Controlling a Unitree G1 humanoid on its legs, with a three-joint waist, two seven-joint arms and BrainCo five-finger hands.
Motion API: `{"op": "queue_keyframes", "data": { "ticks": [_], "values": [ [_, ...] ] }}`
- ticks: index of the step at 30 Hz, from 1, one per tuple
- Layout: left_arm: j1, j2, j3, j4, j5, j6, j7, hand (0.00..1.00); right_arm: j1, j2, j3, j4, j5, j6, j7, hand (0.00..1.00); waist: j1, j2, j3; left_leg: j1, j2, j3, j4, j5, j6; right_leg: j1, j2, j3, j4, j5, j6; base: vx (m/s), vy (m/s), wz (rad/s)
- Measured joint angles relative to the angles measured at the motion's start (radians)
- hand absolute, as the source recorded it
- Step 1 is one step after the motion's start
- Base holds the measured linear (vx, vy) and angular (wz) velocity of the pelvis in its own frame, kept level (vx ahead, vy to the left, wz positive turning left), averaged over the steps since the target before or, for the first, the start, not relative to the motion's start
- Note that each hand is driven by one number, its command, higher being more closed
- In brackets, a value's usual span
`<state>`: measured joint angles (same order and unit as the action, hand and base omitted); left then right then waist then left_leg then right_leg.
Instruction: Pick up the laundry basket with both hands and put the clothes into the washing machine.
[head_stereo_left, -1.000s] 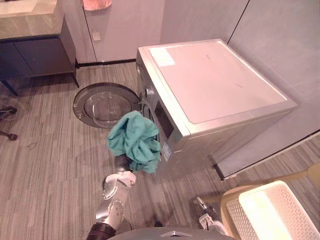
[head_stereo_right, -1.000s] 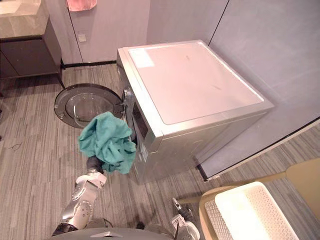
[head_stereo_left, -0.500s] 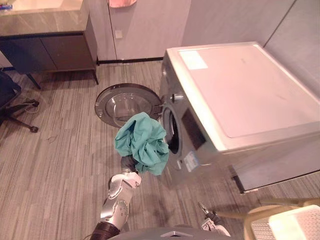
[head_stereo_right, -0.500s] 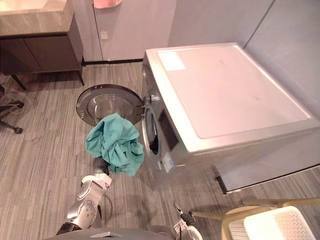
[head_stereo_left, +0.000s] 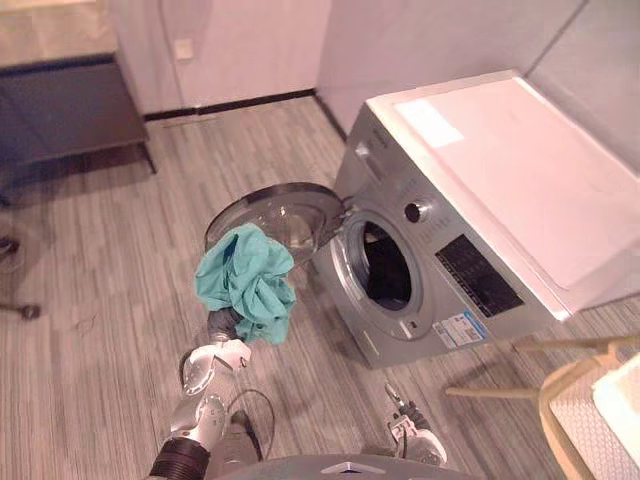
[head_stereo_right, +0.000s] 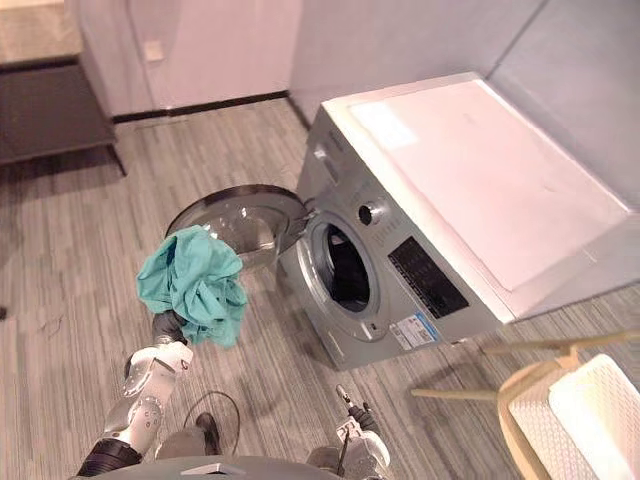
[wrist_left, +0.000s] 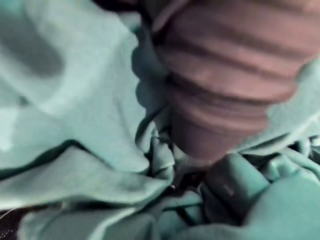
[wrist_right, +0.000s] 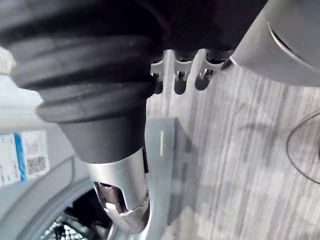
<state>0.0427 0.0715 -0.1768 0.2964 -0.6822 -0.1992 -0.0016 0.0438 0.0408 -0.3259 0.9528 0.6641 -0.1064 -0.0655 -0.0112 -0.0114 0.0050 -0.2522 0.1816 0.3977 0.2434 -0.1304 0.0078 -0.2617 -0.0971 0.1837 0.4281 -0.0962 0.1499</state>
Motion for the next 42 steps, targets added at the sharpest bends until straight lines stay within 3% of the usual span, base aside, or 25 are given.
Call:
{"op": "queue_keyframes", "data": {
  "ticks": [2, 4, 5, 8, 10, 13, 14, 15, 16, 17, 19, 20, 21, 22, 23, 24, 26, 27, 28, 29, 30, 33, 35, 38, 42],
  "values": [
    [-0.007, -0.004, -0.001, 0.008, 0.015, 0.0, 0.003, 1.0, 0.007, -0.002, -0.012, 0.011, 0.001, -0.005, 0.0, 0.0, -0.021, -0.004, -0.002, 0.044, -0.023, 0.05, -0.076, 0.023, -0.003, -0.043, 0.124, 0.009, 0.005, -0.087, -0.012, 0.03, -0.012, -0.58],
    [-0.038, -0.017, -0.001, 0.05, 0.023, 0.001, 0.003, 1.0, 0.016, -0.01, -0.041, 0.018, 0.002, -0.009, -0.001, 0.0, -0.05, -0.027, -0.011, 0.066, -0.071, 0.081, -0.125, 0.047, 0.004, -0.051, 0.155, -0.02, -0.101, -0.074, -0.052, 0.07, -0.048, -0.26],
    [-0.064, -0.037, 0.0, 0.089, 0.028, 0.002, 0.003, 1.0, 0.025, -0.014, -0.086, 0.04, 0.009, -0.012, -0.004, 0.0, -0.053, -0.028, -0.007, 0.079, -0.105, 0.099, -0.127, 0.051, -0.001, -0.038, 0.144, -0.061, -0.214, 0.004, -0.151, 0.12, -0.045, -0.28],
    [-0.071, -0.094, -0.016, 0.108, 0.028, 0.007, 0.003, 1.0, 0.045, -0.021, -0.137, 0.057, 0.02, -0.018, -0.01, 0.0, -0.057, 0.024, -0.002, 0.122, -0.095, 0.092, -0.159, 0.068, -0.019, 0.03, 0.156, -0.055, -0.296, 0.047, -0.153, 0.15, -0.032, -0.33],
    [-0.073, -0.122, -0.052, 0.105, 0.027, 0.011, -0.001, 1.0, 0.064, -0.009, -0.162, 0.054, 0.022, -0.018, -0.01, 0.0, -0.05, 0.025, 0.0, 0.169, -0.067, 0.103, -0.133, 0.042, -0.047, 0.077, 0.175, -0.059, -0.289, 0.047, -0.152, 0.16, -0.041, -0.19],
    [-0.061, -0.131, -0.089, 0.061, 0.016, 0.024, -0.034, 1.0, 0.065, -0.001, -0.165, 0.04, 0.021, -0.018, -0.01, 0.0, -0.044, 0.019, 0.0, 0.186, -0.004, 0.126, 0.041, -0.035, -0.084, 0.132, 0.198, -0.061, -0.248, 0.0, -0.155, 0.09, -0.063, -0.27],
    [-0.061, -0.131, -0.089, 0.047, 0.014, 0.025, -0.045, 1.0, 0.058, -0.001, -0.16, 0.044, 0.019, -0.017, -0.01, 0.0, -0.039, 0.015, 0.006, 0.128, 0.045, 0.116, 0.238, -0.071, -0.079, 0.145, 0.199, -0.063, -0.231, -0.054, -0.187, -0.02, -0.109, -0.21],
    [-0.054, -0.132, -0.084, 0.041, 0.014, 0.033, -0.051, 1.0, 0.057, -0.003, -0.154, 0.044, 0.018, -0.017, -0.01, 0.0, -0.025, 0.028, 0.016, 0.054, 0.103, 0.065, 0.457, -0.043, -0.031, 0.16, 0.209, -0.057, -0.202, -0.082, -0.2, -0.04, -0.094, -0.3],
    [-0.043, -0.132, -0.08, 0.032, 0.014, 0.037, -0.051, 1.0, 0.051, -0.01, -0.144, 0.043, 0.017, -0.017, -0.01, 0.0, -0.013, 0.034, 0.018, 0.022, 0.115, 0.022, 0.543, -0.01, 0.022, 0.163, 0.214, -0.049, -0.18, -0.094, -0.206, -0.04, -0.017, -0.61],
    [-0.013, -0.132, -0.078, 0.011, 0.015, 0.04, -0.051, 1.0, 0.057, -0.027, -0.114, 0.041, 0.017, -0.017, -0.01, 0.0, 0.014, 0.045, 0.018, -0.038, 0.115, -0.068, 0.666, 0.08, 0.058, 0.167, 0.223, -0.009, -0.145, -0.114, -0.211, 0.02, 0.069, -0.7],
    [0.039, -0.13, -0.07, -0.024, 0.016, 0.041, -0.05, 1.0, 0.06, -0.051, -0.038, 0.02, 0.004, -0.017, -0.011, 0.0, 0.042, 0.05, 0.02, -0.123, 0.103, -0.159, 0.795, 0.167, 0.044, 0.178, 0.223, 0.056, -0.127, -0.129, -0.225, 0.09, 0.146, -0.89],
    [0.056, -0.128, -0.07, -0.032, 0.016, 0.043, -0.05, 1.0, 0.054, -0.05, -0.004, -0.01, -0.005, -0.017, -0.01, 0.0, 0.054, 0.055, 0.021, -0.16, 0.092, -0.211, 0.808, 0.077, 0.027, 0.174, 0.221, 0.094, -0.122, -0.137, -0.221, 0.12, 0.147, -0.81],
    [0.059, -0.128, -0.069, -0.032, 0.016, 0.045, -0.05, 1.0, 0.047, -0.047, 0.007, -0.014, -0.006, -0.016, -0.009, 0.0, 0.061, 0.053, 0.02, -0.169, 0.087, -0.228, 0.791, 0.051, 0.024, 0.169, 0.219, 0.111, -0.12, -0.139, -0.219, 0.15, 0.144, -0.9],
    [0.071, -0.124, -0.071, -0.035, 0.016, 0.048, -0.05, 1.0, 0.02, -0.041, 0.026, -0.018, -0.027, -0.016, -0.008, 0.0, 0.07, 0.049, 0.019, -0.184, 0.068, -0.297, 0.685, -0.001, 0.013, 0.157, 0.213, 0.16, -0.119, -0.144, -0.213, 0.19, 0.184, -0.96],
    [0.081, -0.121, -0.071, -0.036, 0.016, 0.054, -0.05, 1.0, -0.017, -0.044, 0.057, -0.008, -0.043, -0.017, -0.006, 0.0, 0.067, 0.044, 0.016, -0.174, 0.024, -0.406, 0.448, -0.032, -0.029, 0.137, 0.194, 0.214, -0.119, -0.151, -0.201, 0.21, 0.212, -0.9],
    [0.081, -0.12, -0.071, -0.037, 0.016, 0.056, -0.05, 1.0, -0.024, -0.046, 0.063, -0.003, -0.043, -0.018, -0.006, 0.0, 0.067, 0.042, 0.015, -0.168, 0.014, -0.429, 0.392, -0.035, -0.035, 0.131, 0.187, 0.226, -0.119, -0.154, -0.196, 0.23, 0.269, -0.93],
    [0.082, -0.117, -0.057, -0.037, 0.017, 0.061, -0.049, 1.0, -0.084, -0.075, 0.123, 0.048, -0.067, -0.021, -0.006, 0.0, 0.071, 0.048, 0.015, -0.106, -0.011, -0.6, -0.009, -0.004, -0.117, 0.118, 0.16, 0.331, -0.13, -0.168, -0.144, 0.27, 0.341, -1.1],
    [0.079, -0.112, -0.057, -0.035, 0.017, 0.061, -0.049, 1.0, -0.09, -0.081, 0.134, 0.057, -0.079, -0.021, -0.007, 0.0, 0.071, 0.05, 0.013, -0.094, -0.007, -0.614, -0.079, 0.015, -0.142, 0.123, 0.149, 0.353, -0.139, -0.17, -0.125, 0.4, 0.54, -1.19],
    [0.075, -0.108, -0.057, -0.026, 0.018, 0.061, -0.049, 1.0, -0.089, -0.095, 0.154, 0.064, -0.11, -0.021, -0.007, 0.0, 0.072, 0.064, 0.005, -0.068, 0.007, -0.609, -0.172, 0.057, -0.163, 0.131, 0.132, 0.389, -0.157, -0.181, -0.097, 0.36, 0.511, -1.19],
    [0.054, -0.089, -0.06, 0.003, 0.018, 0.061, -0.049, 1.0, -0.09, -0.093, 0.157, 0.09, -0.122, -0.02, -0.008, 0.0, 0.068, 0.045, 0.006, -0.053, -0.01, -0.554, -0.157, 0.174, -0.209, 0.146, 0.098, 0.433, -0.172, -0.185, -0.071, 0.41, 0.64, -1.16],
    [0.033, -0.061, -0.055, 0.027, 0.017, 0.064, -0.045, 1.0, -0.092, -0.077, 0.158, 0.094, -0.122, -0.017, -0.006, 0.0, 0.058, 0.022, 0.006, -0.051, -0.034, -0.521, -0.142, 0.17, -0.178, 0.136, 0.064, 0.444, -0.182, -0.138, -0.021, 0.25, 0.427, -0.76],
    [-0.016, -0.026, -0.077, 0.029, 0.017, 0.068, -0.045, 1.0, -0.076, -0.073, 0.145, 0.093, -0.122, -0.017, -0.008, 0.0, 0.033, 0.022, 0.005, -0.061, -0.083, -0.453, -0.114, 0.13, -0.111, 0.129, -0.008, 0.411, -0.268, 0.042, 0.036, 0.22, 0.454, -0.4],
    [-0.058, -0.016, -0.1, 0.022, 0.017, 0.067, -0.045, 1.0, -0.073, -0.08, 0.122, 0.093, -0.122, -0.016, -0.008, 0.0, 0.034, 0.025, 0.003, -0.066, -0.126, -0.408, -0.114, 0.121, -0.077, 0.11, -0.06, 0.384, -0.289, 0.111, 0.064, 0.11, 0.332, -0.38],
    [-0.091, -0.011, -0.123, -0.008, 0.018, 0.063, -0.045, 1.0, -0.06, -0.1, 0.104, 0.087, -0.122, -0.012, -0.004, 0.0, 0.023, 0.048, -0.004, -0.069, -0.18, -0.331, -0.133, 0.119, -0.041, 0.038, -0.108, 0.339, -0.243, 0.193, 0.076, 0.05, 0.228, -0.37],
    [-0.051, -0.006, -0.114, -0.007, 0.017, 0.058, -0.024, 1.0, -0.044, -0.099, 0.092, 0.077, -0.121, 0.003, 0.001, 0.0, 0.014, 0.072, 0.008, 0.013, -0.172, -0.221, -0.164, 0.122, -0.033, -0.045, -0.092, 0.213, -0.084, 0.24, 0.054, 0.06, 0.134, -0.77]
  ]
}}
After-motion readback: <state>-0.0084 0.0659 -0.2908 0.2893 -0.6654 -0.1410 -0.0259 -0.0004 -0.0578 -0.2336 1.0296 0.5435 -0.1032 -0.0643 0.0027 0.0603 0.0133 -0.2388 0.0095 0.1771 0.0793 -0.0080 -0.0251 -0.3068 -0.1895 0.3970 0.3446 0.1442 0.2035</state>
